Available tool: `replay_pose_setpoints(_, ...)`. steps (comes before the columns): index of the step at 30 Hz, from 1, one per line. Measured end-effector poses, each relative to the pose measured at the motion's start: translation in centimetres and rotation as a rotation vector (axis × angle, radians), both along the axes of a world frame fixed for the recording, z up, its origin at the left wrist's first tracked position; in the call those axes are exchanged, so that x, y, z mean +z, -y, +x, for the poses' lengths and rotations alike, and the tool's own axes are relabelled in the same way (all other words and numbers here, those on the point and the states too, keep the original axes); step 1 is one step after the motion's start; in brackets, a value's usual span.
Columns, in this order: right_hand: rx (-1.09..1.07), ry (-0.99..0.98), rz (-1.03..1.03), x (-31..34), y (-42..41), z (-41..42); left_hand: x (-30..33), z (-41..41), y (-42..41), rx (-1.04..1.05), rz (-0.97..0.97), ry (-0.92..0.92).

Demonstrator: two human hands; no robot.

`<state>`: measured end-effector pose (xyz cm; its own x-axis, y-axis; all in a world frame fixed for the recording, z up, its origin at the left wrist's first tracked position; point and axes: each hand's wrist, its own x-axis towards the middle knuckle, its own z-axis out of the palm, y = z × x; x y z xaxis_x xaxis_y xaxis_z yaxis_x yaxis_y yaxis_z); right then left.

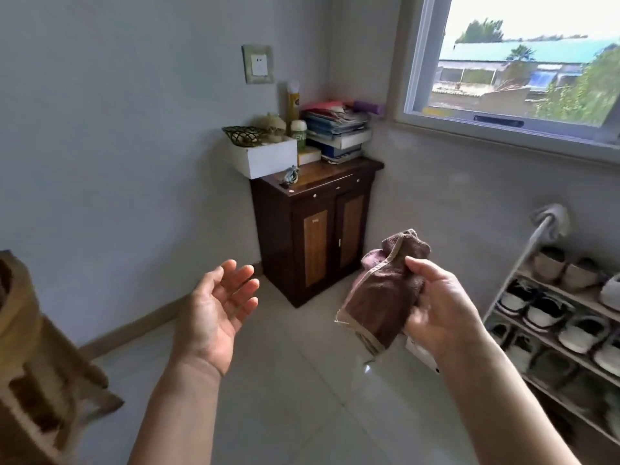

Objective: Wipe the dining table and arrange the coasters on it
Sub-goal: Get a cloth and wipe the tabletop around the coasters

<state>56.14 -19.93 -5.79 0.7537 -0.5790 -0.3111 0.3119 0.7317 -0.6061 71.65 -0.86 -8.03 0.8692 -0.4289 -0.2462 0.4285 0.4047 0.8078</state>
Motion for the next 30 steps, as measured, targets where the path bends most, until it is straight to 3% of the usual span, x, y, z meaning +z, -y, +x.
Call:
replay_pose_setpoints(10, 0.187, -0.115, -0.02, -2.4, 15.7, 24.5, -1.0, 20.7, 14.2, 0.144, -0.036, -0.079)
replay_pose_setpoints(19, 0.163, -0.085, 0.049, -2.8, 29.0, 41.7, -0.7, 35.7, 27.6, 0.148, 0.042, -0.048)
replay_pose_setpoints(30, 0.201, -0.508, 0.084, -9.6, 45.4, 67.7, -5.1, 52.6, 42.8, 0.284, 0.032, -0.259)
